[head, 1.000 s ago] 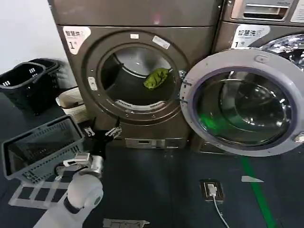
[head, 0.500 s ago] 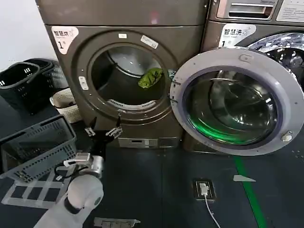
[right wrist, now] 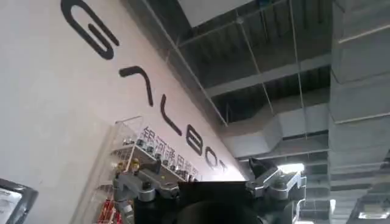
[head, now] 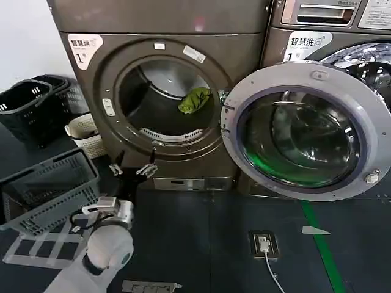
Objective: Grasp the clothes from the dryer.
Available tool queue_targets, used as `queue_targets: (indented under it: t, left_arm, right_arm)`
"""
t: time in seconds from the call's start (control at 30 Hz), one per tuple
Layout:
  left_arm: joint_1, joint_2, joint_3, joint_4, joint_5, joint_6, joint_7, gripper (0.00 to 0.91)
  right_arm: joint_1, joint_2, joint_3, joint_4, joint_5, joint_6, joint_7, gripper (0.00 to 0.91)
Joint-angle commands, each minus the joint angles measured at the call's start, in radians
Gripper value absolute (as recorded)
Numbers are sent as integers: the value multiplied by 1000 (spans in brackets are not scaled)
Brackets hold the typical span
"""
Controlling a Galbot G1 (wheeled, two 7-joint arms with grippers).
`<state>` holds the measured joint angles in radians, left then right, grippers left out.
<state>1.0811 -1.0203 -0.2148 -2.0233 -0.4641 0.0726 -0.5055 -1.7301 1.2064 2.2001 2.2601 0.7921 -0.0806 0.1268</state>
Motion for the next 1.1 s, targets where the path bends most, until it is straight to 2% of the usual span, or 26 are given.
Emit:
queue_targets:
  t: [0.03, 0.47, 1.1]
  left_arm:
    - [-2, 1, -1, 2, -1, 1, 0, 907]
    - [-14, 2, 2, 9, -4, 3, 1, 907]
    - [-12, -5, 3, 10, -2, 3, 1, 907]
  right_arm:
    - [0, -1, 1, -1, 2, 3, -1, 907]
    - [-1, -11, 4, -3, 19, 3, 8, 907]
    - [-2, -10, 6, 8, 50, 11, -6, 907]
